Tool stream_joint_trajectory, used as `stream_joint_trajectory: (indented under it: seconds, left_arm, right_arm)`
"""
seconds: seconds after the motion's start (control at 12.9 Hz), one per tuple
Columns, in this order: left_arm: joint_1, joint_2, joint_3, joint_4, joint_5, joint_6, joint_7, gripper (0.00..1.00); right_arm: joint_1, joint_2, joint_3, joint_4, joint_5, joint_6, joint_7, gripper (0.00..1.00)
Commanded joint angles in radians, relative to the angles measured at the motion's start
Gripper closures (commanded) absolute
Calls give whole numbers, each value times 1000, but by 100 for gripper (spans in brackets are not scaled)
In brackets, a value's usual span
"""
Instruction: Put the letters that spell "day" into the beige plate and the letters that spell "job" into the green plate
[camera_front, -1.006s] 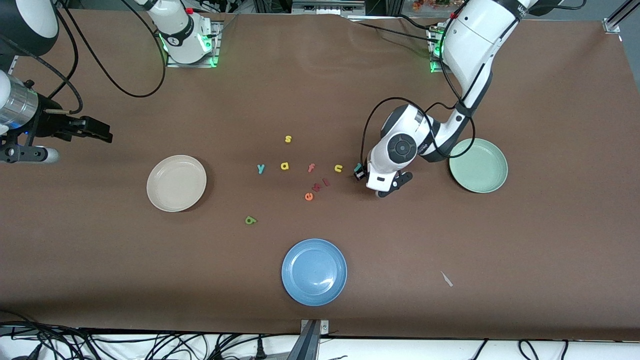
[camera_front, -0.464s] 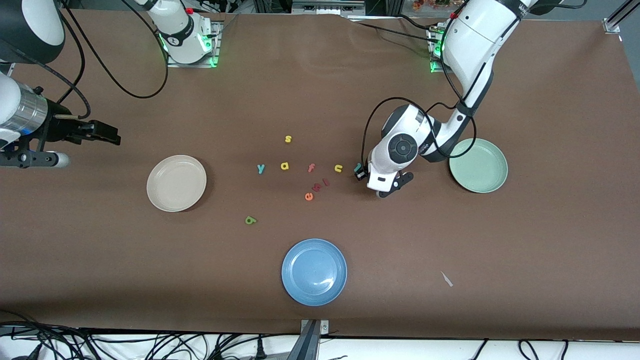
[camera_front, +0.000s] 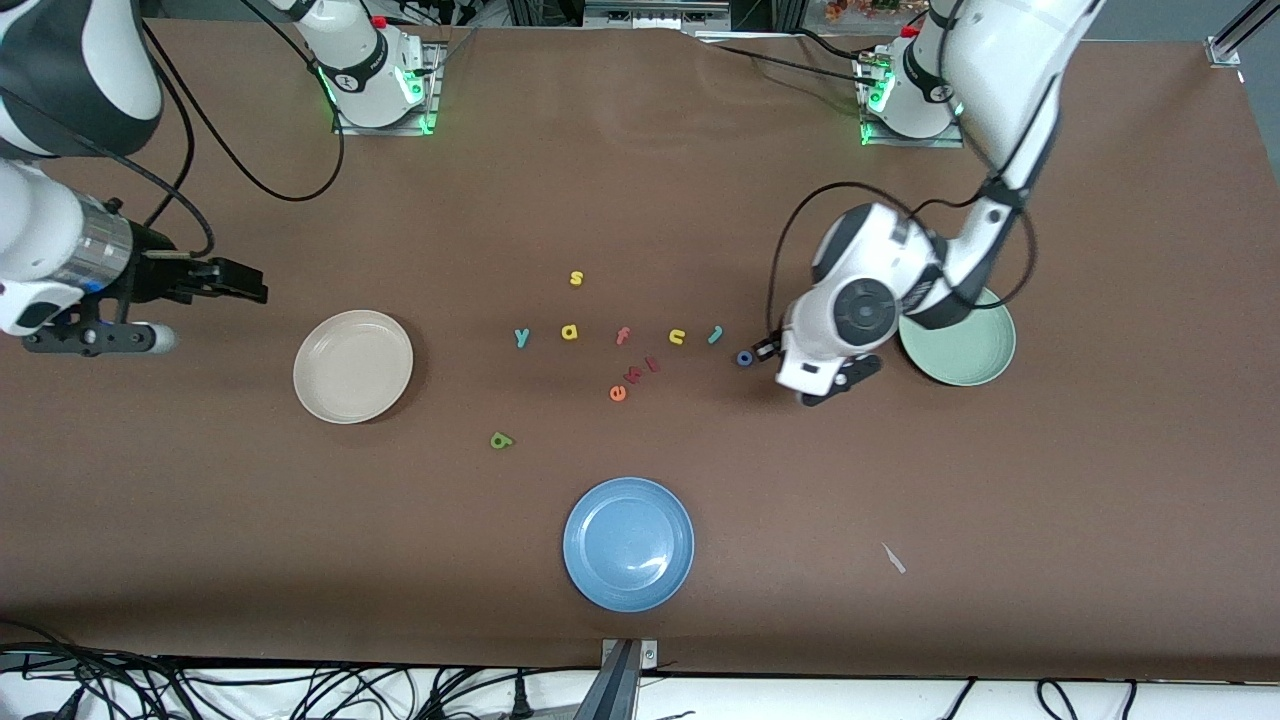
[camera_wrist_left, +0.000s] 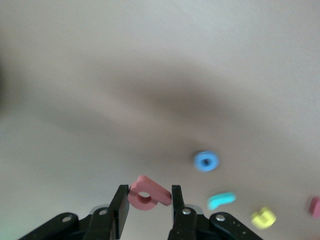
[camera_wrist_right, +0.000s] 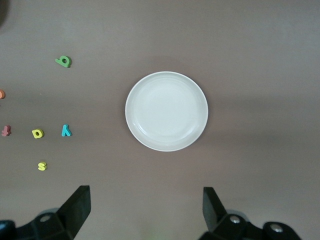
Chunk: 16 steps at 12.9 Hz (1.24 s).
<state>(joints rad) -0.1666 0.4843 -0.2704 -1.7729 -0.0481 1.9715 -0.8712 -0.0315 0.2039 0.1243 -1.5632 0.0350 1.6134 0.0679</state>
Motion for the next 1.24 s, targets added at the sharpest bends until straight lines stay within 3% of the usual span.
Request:
stream_joint_trajectory:
  seconds: [0.0,0.15,0.31,0.54,0.77,0.93,1.01,1.08,1.16]
  left_arm:
    - [129,-94,-3,-34,22,-135,221,100]
    - [229,-99,2,-45,25,-178,401,97]
    - [310,-81,-1,-59,113,-177,515,94]
    - [395,6,-1,-59,235,-136,602,95]
    - [453,62,-1,-60,281,-82,655,94]
    - [455,76,-1,-71,281,-74,655,93]
    - [457,76,-1,-82,281,-74,655,83]
    - [458,76,-1,-88,281,-76,655,52]
    - [460,68,-1,-86,283,-83,655,7]
  right_arm:
    - [42,29,-3,31,6,6,18,1]
    - [50,55,-2,26,13,61,73,1]
    - [76,90,1,18,13,112,110,1]
    - [104,91,8,-88,6,267,158,1]
    - [105,100,38,-124,-6,319,182,1]
    - [140,109,63,-173,-94,394,232,1]
    - [142,117,83,-199,-128,434,295,1]
    - [148,127,99,-215,-144,469,332,1]
    - [153,147,101,-216,-144,496,366,1]
